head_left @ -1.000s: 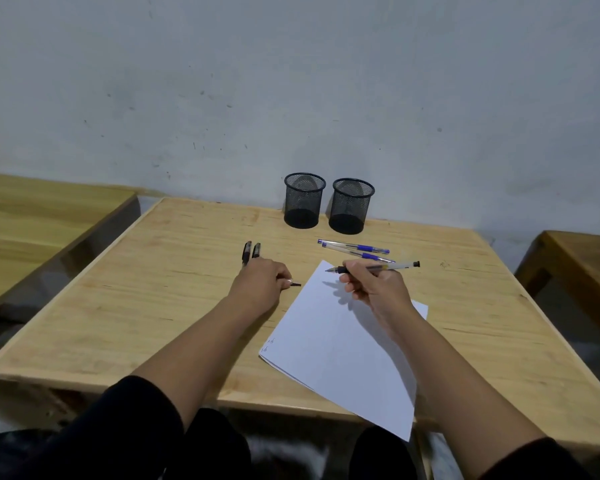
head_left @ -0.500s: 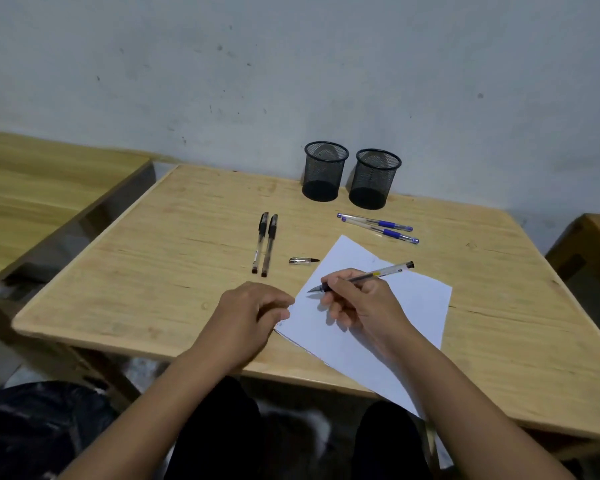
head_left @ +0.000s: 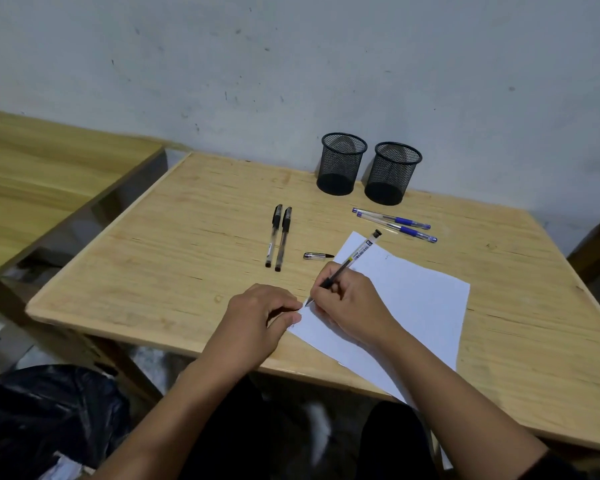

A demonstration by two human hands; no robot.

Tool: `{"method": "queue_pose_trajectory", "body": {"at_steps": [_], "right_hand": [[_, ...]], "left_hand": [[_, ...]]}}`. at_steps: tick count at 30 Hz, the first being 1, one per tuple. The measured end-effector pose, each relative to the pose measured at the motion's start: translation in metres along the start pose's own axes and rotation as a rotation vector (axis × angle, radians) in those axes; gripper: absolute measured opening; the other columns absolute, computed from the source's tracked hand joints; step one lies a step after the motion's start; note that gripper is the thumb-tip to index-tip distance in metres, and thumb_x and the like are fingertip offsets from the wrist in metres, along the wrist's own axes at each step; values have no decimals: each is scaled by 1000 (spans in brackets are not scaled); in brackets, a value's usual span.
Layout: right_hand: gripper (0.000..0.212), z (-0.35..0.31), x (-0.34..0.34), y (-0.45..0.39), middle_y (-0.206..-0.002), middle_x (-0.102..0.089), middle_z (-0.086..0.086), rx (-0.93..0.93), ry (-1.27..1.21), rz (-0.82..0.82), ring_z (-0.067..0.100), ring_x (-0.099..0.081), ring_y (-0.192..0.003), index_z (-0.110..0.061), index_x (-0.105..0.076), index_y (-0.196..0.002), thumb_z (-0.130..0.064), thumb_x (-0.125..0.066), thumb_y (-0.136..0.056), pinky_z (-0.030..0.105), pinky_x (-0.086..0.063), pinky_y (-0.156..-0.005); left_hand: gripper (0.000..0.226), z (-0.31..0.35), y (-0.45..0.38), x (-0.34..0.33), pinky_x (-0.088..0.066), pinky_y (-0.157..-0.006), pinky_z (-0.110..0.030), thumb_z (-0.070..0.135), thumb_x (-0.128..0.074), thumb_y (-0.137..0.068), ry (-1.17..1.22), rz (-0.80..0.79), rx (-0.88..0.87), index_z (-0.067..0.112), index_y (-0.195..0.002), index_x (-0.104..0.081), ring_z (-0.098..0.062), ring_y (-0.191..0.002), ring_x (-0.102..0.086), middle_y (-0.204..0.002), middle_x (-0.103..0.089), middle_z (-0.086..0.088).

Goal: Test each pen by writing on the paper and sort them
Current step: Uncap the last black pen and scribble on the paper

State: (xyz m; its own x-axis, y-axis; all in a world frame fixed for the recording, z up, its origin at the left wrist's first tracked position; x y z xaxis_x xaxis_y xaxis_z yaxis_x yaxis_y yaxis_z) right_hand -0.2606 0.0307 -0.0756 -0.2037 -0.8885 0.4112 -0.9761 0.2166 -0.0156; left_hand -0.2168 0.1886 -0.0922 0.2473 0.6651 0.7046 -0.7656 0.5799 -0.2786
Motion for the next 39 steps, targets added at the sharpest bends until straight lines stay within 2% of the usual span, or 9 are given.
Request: {"method": "queue_pose_trajectory", "body": {"at_steps": [3, 6, 9, 11, 13, 17, 22, 30, 39], "right_hand": [[6, 6, -1, 1, -55, -51, 2, 31, 5, -12, 11, -43, -51, -8, -59, -76, -7, -56, -82, 28, -39, -56], [7, 5, -1, 2, -49, -45, -11, 65, 4, -24, 8, -38, -49, -8, -60, -76, -8, -57, -83, 24, -36, -55], [7, 5, -3, 3, -45, -44, -13, 84, 15, -42, 6, -36, -47, -7, -60, -78, -9, -58, -84, 18, -34, -52], [6, 5, -4, 4, -50, -46, -11, 89, 33, -50, 8, -37, -49, -6, -60, -79, -9, -59, -84, 16, -33, -50], [5, 4, -5, 3, -58, -50, 1, 94, 52, -49, 10, -39, -52, -7, -60, -80, -10, -59, -84, 17, -33, -51], [6, 3, -5, 3, -63, -54, 9, 109, 102, -22, 7, -41, -53, -8, -61, -79, -10, -58, -84, 15, -34, -52], [6, 4, -5, 3, -71, -59, 20, 89, 122, -12, 11, -46, -57, -7, -61, -78, -8, -57, -83, 18, -36, -52], [8, 4, -5, 1, -72, -61, 17, 86, 135, 4, 8, -46, -57, -7, -62, -77, -8, -56, -82, 16, -36, -52], [8, 3, -5, 0, -69, -61, 13, 84, 132, 22, 7, -46, -56, -9, -61, -75, -9, -57, -81, 18, -37, -52]], "left_hand": [[14, -1, -1, -1, -33, -83, -5, 19, -71, -78, 11, 8, 10, 21, -91, -73, -2, -94, -56, -95, -72, 8], [14, -2, -1, -1, -35, -82, -7, 20, -71, -78, 6, 12, 5, 22, -92, -73, -2, -94, -56, -95, -72, 8], [15, -2, 0, -1, -38, -82, -12, 20, -71, -78, 5, 16, -1, 22, -93, -73, -2, -94, -56, -95, -72, 7], [15, -3, 0, -1, -35, -82, -8, 20, -71, -78, 3, 18, -7, 22, -93, -73, -3, -94, -56, -95, -72, 7], [15, -3, -1, -1, -33, -81, -4, 20, -71, -79, 5, 20, -5, 22, -93, -73, -3, -94, -57, -95, -72, 7], [15, -2, 0, -2, -38, -82, -13, 20, -71, -78, 8, 17, -3, 22, -93, -73, -4, -94, -57, -95, -72, 8], [15, -1, -1, -1, -35, -80, -7, 20, -70, -79, -9, 17, -16, 21, -93, -73, -3, -92, -56, -95, -72, 7], [15, -2, -1, -2, -45, -85, -26, 21, -70, -79, -14, 19, -2, 22, -94, -73, -8, -96, -59, -97, -72, 7], [12, 0, -1, -1, -44, -82, -23, 17, -70, -78, -5, 32, -15, 20, -90, -73, -10, -94, -60, -94, -72, 7]]}}
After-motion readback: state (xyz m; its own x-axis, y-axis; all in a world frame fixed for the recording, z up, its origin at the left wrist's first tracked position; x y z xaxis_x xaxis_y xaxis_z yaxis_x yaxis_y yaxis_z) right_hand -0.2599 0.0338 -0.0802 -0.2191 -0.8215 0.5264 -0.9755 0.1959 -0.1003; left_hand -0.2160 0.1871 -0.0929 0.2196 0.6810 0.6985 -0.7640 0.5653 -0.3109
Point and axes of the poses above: each hand's wrist, its own y-axis away from the middle knuckle, its own x-axis out of the back of the hand, z = x × y, the point moved 2 cm from there along -y, towards the middle knuckle
